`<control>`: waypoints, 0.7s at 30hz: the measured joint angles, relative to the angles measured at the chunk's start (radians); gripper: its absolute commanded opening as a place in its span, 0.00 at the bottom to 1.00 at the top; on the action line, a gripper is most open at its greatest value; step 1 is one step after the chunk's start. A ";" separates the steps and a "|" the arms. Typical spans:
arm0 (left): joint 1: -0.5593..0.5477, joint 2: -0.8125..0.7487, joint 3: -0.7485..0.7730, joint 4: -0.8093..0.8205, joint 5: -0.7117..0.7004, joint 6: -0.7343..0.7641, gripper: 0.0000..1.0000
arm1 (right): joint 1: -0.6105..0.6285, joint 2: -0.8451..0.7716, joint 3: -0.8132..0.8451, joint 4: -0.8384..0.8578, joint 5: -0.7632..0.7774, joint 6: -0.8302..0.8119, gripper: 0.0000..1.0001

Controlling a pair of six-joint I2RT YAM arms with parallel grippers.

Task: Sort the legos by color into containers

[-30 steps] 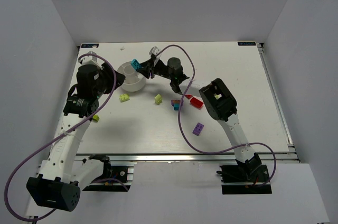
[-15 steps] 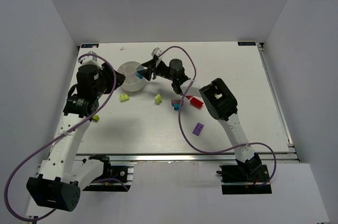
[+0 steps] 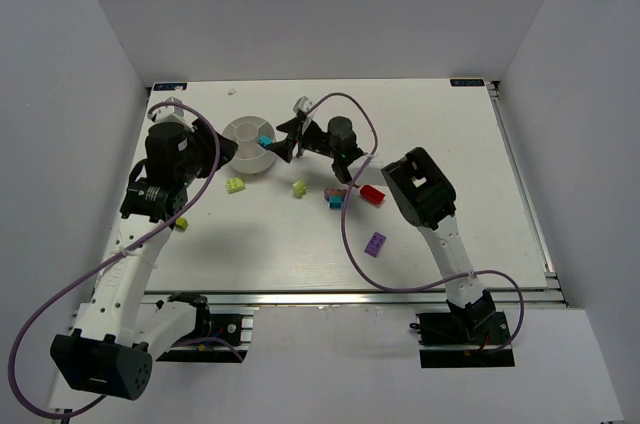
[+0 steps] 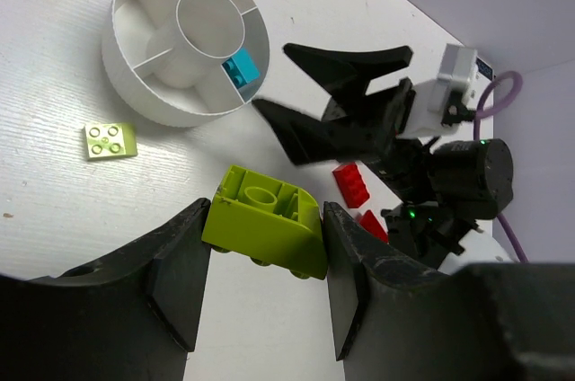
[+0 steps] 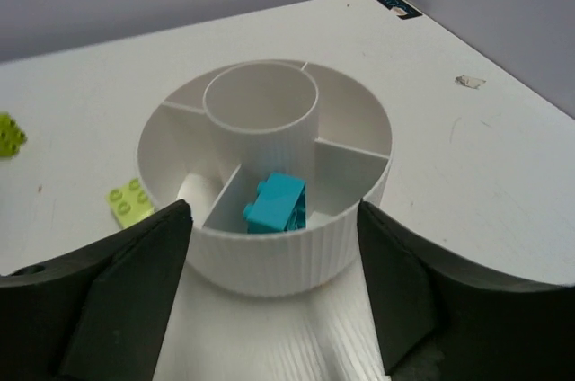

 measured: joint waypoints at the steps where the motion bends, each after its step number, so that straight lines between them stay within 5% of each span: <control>1: 0.000 0.002 -0.002 0.004 0.003 -0.003 0.21 | -0.006 -0.019 -0.026 0.003 -0.014 -0.001 0.89; 11: 0.017 0.207 0.021 0.021 0.047 -0.001 0.21 | -0.167 -0.268 -0.131 0.002 -0.406 0.033 0.87; 16: 0.021 0.362 0.077 0.002 0.054 0.005 0.20 | -0.242 -0.386 -0.163 -0.146 -0.497 0.029 0.53; 18: 0.021 0.414 0.105 0.002 0.054 0.004 0.20 | -0.248 -0.432 -0.187 -0.246 -0.514 -0.028 0.29; 21: 0.021 0.497 0.154 0.008 0.050 0.005 0.20 | -0.249 -0.498 -0.232 -0.397 -0.530 -0.108 0.20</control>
